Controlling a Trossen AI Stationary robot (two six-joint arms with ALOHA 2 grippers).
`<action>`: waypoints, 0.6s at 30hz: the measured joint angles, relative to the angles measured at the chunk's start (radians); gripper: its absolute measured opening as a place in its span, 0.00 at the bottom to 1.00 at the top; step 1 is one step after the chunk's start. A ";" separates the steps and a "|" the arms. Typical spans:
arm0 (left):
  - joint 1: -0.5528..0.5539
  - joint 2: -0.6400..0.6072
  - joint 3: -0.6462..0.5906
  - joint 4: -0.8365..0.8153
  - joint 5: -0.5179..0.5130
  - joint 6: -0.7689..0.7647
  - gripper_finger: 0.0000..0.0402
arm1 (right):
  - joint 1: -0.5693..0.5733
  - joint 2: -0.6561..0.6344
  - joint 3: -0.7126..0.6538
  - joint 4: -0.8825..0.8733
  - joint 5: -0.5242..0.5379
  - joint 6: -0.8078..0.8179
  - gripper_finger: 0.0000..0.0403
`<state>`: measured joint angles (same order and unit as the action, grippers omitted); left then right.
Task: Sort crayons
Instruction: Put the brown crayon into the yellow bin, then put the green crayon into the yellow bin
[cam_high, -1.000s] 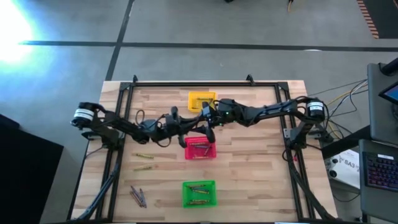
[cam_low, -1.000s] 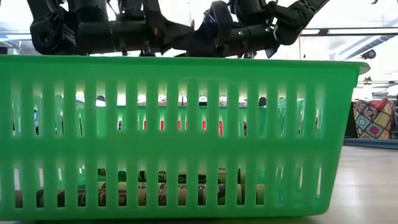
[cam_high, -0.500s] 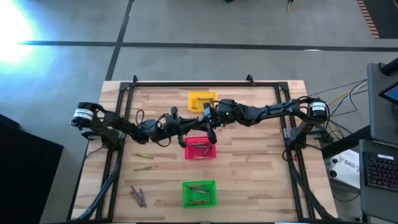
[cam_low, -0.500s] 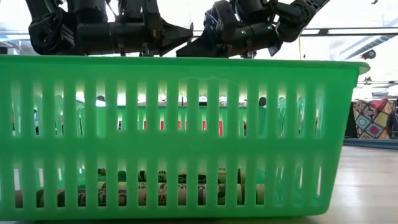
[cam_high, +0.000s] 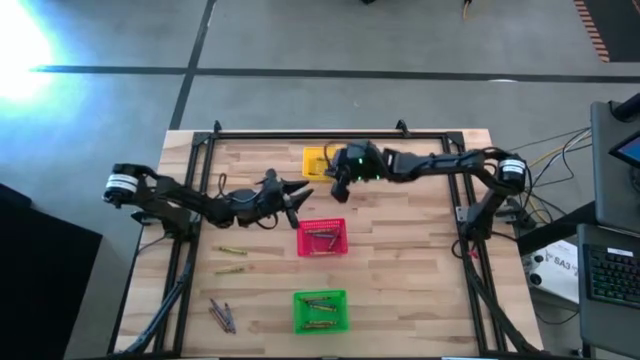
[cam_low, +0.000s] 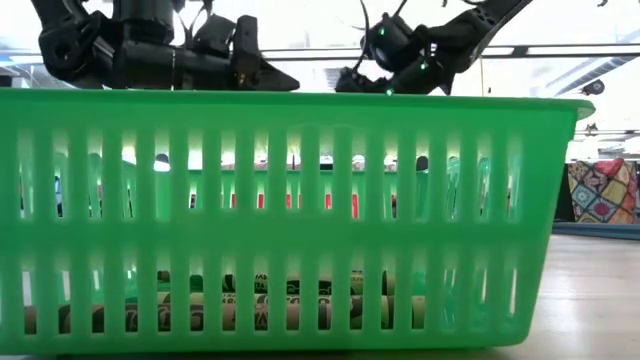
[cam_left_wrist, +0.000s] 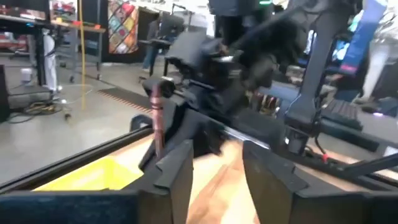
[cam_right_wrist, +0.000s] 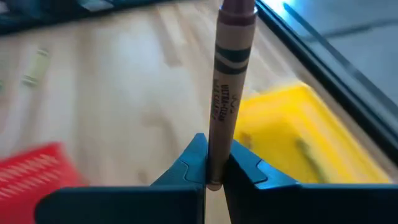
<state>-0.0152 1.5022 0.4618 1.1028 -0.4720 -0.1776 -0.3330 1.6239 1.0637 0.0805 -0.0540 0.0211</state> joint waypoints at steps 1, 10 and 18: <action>0.000 -0.019 0.000 -0.030 -0.001 0.000 0.32 | -0.025 0.007 0.012 -0.032 -0.001 -0.013 0.04; -0.002 -0.177 0.001 -0.261 0.000 -0.002 0.35 | -0.169 0.096 0.089 -0.102 -0.085 -0.074 0.20; -0.004 -0.277 0.002 -0.493 0.014 -0.055 0.35 | -0.173 0.119 0.136 -0.180 -0.078 0.040 0.49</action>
<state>-0.0189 1.2256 0.4633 0.6095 -0.4583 -0.2329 -0.5056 1.7426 1.1999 -0.0992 -0.1318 0.0607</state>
